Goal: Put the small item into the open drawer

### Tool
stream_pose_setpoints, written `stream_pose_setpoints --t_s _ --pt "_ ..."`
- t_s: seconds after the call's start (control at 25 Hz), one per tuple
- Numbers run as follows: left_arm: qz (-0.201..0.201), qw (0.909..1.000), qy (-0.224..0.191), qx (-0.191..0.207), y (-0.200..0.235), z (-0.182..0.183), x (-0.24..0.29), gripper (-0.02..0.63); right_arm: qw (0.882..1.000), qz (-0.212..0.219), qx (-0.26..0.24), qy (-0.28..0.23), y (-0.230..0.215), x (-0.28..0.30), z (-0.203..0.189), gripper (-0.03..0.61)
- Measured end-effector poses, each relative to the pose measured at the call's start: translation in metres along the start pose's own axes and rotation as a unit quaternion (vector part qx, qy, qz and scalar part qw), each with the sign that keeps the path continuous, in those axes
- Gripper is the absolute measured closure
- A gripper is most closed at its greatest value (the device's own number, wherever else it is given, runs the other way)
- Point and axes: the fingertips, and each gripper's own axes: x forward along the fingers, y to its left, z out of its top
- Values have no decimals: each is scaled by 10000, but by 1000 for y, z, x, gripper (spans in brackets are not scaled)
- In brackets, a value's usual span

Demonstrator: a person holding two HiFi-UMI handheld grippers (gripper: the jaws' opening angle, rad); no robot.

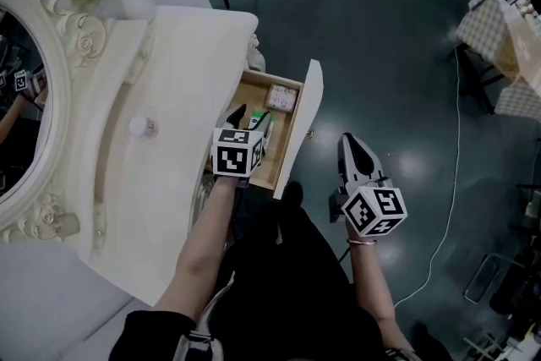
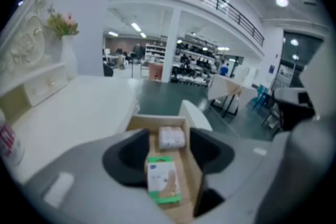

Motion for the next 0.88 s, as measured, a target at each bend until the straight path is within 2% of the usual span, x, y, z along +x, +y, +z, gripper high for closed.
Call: stream_pose_setpoints --t_s 0.2,0.44,0.68,0.88 --pt "98 9971 -746 69 0 38 -42 435 9998 23 -69 -183 8 -5 12 574" --pt "86 9899 -1414 57 -4 60 -89 512 9992 93 -202 -338 21 -15 18 574" --pt "114 9835 -1803 17 -4 67 -124 592 9984 135 -311 -458 33 -25 23 574" --pt "96 9798 -1999 8 -4 68 -145 606 9976 172 -431 -519 41 -30 25 574"
